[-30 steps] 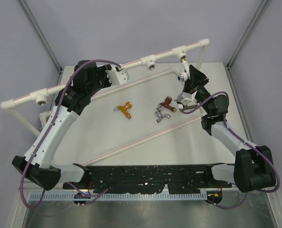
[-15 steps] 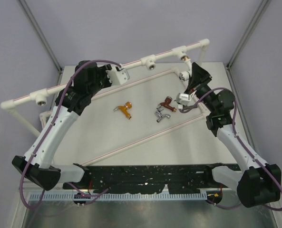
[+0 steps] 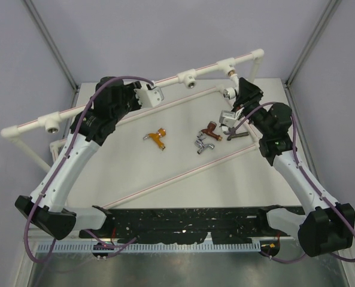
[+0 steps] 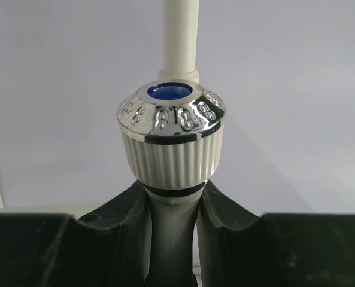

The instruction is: Install the water faucets

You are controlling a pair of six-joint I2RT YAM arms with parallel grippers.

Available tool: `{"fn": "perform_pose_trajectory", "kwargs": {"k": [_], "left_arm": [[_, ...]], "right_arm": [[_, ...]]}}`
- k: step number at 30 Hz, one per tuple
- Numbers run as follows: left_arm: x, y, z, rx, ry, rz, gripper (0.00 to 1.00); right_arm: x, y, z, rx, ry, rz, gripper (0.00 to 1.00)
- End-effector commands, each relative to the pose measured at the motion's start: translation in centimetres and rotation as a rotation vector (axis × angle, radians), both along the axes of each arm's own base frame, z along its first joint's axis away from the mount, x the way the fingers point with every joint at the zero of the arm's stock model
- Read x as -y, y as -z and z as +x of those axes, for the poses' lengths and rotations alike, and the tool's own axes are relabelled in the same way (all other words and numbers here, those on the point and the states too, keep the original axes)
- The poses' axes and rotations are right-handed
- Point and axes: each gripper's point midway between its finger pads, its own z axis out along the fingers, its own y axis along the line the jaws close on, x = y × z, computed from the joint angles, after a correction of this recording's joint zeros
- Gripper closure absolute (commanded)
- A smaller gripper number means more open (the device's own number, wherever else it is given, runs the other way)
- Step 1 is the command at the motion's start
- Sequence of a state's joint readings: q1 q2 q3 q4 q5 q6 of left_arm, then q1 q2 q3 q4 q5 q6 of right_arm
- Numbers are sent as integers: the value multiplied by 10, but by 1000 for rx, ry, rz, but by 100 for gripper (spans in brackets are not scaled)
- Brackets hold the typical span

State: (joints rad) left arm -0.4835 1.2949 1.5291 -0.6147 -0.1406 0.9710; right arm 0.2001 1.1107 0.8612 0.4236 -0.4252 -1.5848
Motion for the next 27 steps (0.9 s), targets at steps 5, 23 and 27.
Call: {"fn": "perform_pose_trajectory", "kwargs": {"k": [5, 23, 27], "left_arm": [[5, -13, -3, 4, -75, -172, 100], [7, -11, -8, 0, -58, -152, 100], [9, -10, -10, -8, -45, -151, 100]], "right_arm": [[-8, -2, 11, -11, 2, -63, 95], [-13, -2, 25, -141, 53, -59, 95], [-15, -2, 27, -178, 42, -1, 95]]}}
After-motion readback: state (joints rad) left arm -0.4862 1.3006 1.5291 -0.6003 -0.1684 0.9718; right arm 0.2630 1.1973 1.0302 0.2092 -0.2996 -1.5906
